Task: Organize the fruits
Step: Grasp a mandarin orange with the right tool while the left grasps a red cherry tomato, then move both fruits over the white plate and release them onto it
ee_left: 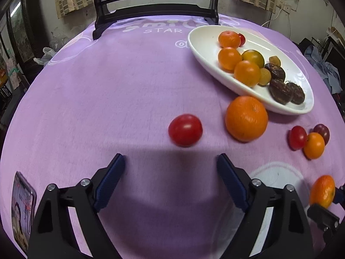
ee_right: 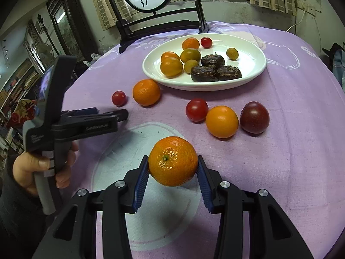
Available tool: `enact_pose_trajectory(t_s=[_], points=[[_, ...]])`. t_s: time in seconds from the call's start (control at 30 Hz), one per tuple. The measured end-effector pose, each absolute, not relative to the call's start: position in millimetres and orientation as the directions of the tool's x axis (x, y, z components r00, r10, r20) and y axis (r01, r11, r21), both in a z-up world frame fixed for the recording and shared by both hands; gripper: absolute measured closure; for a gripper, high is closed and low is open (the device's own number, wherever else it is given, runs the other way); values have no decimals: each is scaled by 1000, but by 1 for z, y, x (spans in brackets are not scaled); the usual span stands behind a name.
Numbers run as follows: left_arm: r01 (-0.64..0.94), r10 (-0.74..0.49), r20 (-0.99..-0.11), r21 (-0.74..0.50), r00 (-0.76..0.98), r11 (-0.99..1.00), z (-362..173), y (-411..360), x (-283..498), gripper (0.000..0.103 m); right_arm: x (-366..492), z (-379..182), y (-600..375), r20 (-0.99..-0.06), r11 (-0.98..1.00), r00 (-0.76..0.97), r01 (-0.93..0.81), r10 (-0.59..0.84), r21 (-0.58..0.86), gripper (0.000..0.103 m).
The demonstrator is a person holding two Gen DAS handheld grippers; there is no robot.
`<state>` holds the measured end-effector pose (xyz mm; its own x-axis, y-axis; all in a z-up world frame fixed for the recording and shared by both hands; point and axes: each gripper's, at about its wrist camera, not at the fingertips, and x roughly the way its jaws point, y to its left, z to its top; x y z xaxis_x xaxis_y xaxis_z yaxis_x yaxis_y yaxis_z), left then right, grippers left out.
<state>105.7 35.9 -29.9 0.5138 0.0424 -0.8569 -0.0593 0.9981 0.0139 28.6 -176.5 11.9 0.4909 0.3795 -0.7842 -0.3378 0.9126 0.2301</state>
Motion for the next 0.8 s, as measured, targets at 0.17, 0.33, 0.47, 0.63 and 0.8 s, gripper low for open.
enact_pose_trajectory(t_s=[0.17, 0.33, 0.47, 0.63, 0.8], points=[[-22, 28, -842, 19, 538, 1000, -29, 34, 117, 22, 31, 11, -180, -786, 912, 482, -327, 387, 249, 59], [4, 15, -832, 20, 555, 1000, -27, 34, 126, 41, 33, 10, -180, -787, 914, 484, -324, 382, 244, 59], [38, -3, -826, 23, 563, 999, -25, 25, 126, 74, 32, 12, -180, -783, 915, 494, -327, 379, 236, 59], [58, -40, -833, -10, 551, 998, -18, 20, 112, 74, 30, 13, -181, -775, 916, 505, -326, 379, 235, 59], [100, -108, -806, -60, 582, 993, 9, 16, 91, 75, 28, 19, -184, -766, 925, 534, -311, 359, 216, 59]])
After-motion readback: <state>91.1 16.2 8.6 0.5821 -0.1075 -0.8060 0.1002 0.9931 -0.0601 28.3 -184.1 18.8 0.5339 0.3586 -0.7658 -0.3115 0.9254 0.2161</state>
